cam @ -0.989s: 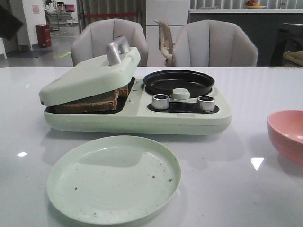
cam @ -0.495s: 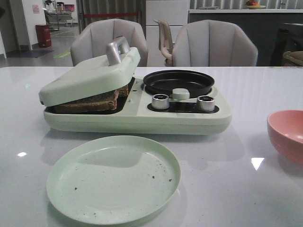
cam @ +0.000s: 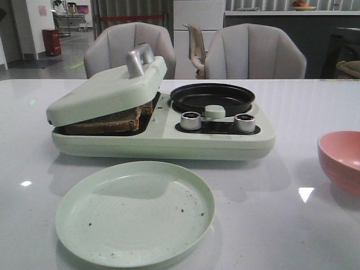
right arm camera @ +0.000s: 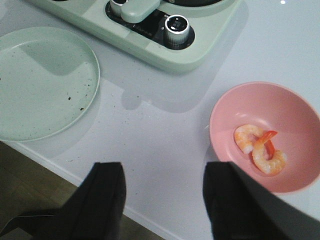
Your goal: Make breakfast with bread and shrimp
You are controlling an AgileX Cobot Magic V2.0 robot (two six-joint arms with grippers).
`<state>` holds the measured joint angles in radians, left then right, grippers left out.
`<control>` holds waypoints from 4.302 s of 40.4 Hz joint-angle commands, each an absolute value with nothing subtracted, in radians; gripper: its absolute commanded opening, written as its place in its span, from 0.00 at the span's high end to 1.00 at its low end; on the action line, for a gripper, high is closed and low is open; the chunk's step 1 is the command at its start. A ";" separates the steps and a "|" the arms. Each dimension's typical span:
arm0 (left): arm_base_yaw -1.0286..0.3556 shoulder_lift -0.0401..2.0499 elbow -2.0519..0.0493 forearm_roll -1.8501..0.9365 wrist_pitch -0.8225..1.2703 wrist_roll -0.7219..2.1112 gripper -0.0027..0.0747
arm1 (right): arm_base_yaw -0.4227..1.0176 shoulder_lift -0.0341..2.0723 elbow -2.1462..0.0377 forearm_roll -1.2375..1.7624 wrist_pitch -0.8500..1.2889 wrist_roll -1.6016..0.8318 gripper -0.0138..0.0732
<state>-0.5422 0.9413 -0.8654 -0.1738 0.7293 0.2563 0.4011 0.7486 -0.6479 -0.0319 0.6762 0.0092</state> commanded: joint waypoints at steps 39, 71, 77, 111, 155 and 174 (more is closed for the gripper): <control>-0.547 0.927 -0.891 -0.183 0.640 0.247 0.84 | -0.158 1.598 -1.064 -0.037 0.747 -0.034 0.31; -0.547 0.927 -0.891 -0.183 0.646 0.247 0.84 | -0.133 1.673 -1.145 -0.034 0.709 -0.051 0.80; -0.547 0.927 -0.891 -0.183 0.646 0.247 0.84 | -0.067 1.599 -1.223 -0.042 0.702 -0.091 0.80; -0.547 0.927 -0.891 -0.183 0.646 0.247 0.84 | 0.545 1.735 -1.672 -1.443 0.874 0.608 0.79; -0.547 0.927 -0.891 -0.183 0.644 0.247 0.84 | 0.612 2.036 -1.820 -1.799 1.129 0.470 0.79; -0.547 0.927 -0.891 -0.182 0.644 0.247 0.84 | 0.612 2.107 -1.932 -1.796 1.127 0.443 0.79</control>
<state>-0.5422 0.9413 -0.8654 -0.1738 0.7132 0.2524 0.6134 2.1424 -1.8985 -1.7068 1.0808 0.4577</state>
